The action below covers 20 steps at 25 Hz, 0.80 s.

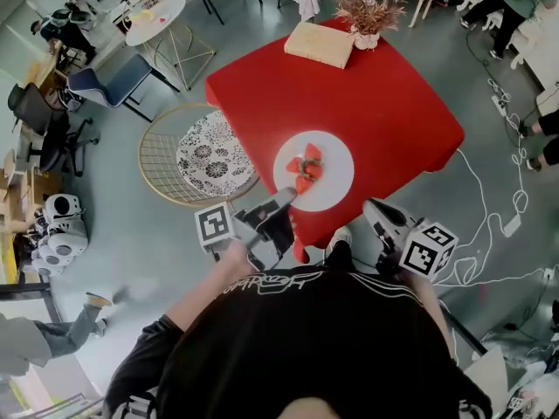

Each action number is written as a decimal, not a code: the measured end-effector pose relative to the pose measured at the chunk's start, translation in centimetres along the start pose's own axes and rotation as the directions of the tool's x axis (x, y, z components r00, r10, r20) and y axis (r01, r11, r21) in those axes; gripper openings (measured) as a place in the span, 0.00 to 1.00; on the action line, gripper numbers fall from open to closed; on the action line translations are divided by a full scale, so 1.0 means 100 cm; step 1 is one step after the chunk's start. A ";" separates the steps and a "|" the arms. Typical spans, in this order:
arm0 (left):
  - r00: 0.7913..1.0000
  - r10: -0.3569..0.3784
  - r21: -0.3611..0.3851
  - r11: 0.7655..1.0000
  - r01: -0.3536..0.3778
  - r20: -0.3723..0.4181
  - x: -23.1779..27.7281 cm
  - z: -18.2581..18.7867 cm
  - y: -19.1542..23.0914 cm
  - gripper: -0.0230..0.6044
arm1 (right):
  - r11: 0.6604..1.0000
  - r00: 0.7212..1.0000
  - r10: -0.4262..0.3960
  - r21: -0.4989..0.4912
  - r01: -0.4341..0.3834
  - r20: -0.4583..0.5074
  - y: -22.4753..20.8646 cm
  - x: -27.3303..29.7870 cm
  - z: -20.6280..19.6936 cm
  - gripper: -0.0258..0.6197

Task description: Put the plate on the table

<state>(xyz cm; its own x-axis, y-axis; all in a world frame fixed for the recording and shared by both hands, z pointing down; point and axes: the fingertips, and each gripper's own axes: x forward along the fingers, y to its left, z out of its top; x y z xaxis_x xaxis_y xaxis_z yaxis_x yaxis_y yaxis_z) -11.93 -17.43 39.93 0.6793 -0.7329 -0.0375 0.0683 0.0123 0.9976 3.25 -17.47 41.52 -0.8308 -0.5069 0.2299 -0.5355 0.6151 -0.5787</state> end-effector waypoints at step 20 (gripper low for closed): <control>1.000 -0.008 -0.018 1.000 0.009 0.010 0.066 0.031 0.009 0.06 | 0.999 0.998 -0.027 0.037 0.030 -0.062 -0.059 0.011 0.011 0.05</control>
<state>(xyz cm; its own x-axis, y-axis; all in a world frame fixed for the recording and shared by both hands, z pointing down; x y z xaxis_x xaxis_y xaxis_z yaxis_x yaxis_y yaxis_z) -9.63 -24.33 40.72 0.6711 -0.7400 -0.0452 0.0875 0.0185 0.9960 5.62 -22.32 44.29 -0.8236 -0.4850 0.2939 -0.5540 0.5773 -0.5999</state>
